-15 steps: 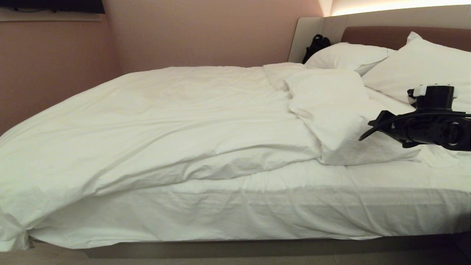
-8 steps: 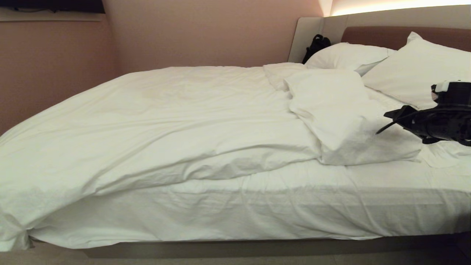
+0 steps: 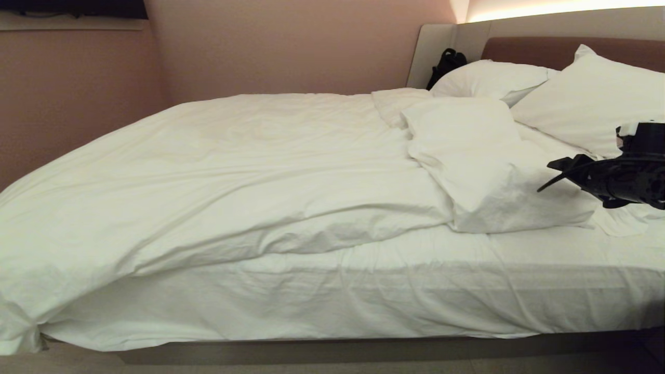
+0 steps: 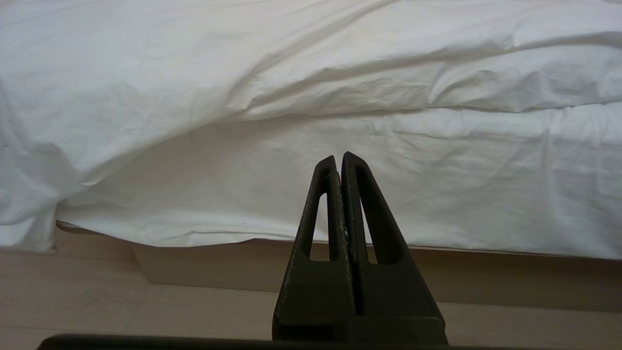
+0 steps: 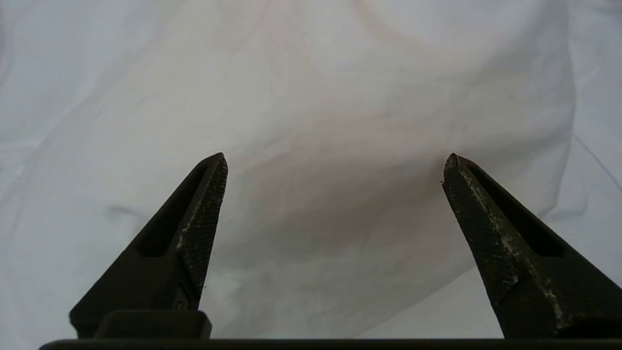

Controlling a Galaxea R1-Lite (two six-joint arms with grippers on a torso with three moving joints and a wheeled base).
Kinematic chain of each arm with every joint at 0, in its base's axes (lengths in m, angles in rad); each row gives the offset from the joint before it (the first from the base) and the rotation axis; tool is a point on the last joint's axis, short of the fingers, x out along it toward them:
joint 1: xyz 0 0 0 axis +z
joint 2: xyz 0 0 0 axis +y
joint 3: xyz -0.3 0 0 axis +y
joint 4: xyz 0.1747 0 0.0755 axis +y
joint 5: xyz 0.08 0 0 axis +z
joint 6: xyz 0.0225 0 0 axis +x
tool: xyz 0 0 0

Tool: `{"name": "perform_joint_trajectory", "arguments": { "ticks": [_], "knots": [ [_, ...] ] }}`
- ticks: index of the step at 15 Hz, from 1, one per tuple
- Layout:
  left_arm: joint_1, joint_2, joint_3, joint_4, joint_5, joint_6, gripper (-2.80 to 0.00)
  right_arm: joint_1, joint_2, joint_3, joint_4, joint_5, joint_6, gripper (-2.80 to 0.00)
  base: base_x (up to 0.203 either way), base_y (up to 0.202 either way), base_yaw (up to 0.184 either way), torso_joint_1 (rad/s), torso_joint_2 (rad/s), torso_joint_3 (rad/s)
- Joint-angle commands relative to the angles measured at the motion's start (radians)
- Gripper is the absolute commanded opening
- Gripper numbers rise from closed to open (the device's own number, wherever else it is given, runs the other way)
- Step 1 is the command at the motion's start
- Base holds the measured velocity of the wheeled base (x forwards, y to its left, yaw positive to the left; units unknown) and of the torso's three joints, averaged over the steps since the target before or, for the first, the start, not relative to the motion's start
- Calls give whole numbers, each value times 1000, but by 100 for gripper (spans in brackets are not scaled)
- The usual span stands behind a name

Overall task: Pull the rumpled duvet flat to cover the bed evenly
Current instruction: Hold the folded corner of the quilt

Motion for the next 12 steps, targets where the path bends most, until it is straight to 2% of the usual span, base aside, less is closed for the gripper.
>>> {"name": "perform_joint_trajectory", "arguments": {
  "ticks": [1, 5, 7, 9, 12],
  "knots": [
    [0, 0, 0, -1, 1, -1, -280, 1, 9, 2, -2, -2, 0, 0, 0, 0, 0, 0, 0, 0],
    [0, 1, 0, -1, 1, -1, -280, 67, -40, 61, -1, 8, -2, 0, 0, 0, 0, 0, 0, 0],
    [0, 0, 0, -1, 1, -1, -280, 105, -53, 76, 2, 12, 25, 0, 0, 0, 0, 0, 0, 0],
    [0, 0, 0, -1, 1, -1, -280, 128, -60, 65, 36, 13, 103, 0, 0, 0, 0, 0, 0, 0],
    [0, 0, 0, -1, 1, -1, -280, 159, -86, -6, 188, 35, 235, 0, 0, 0, 0, 0, 0, 0]
  ]
}}
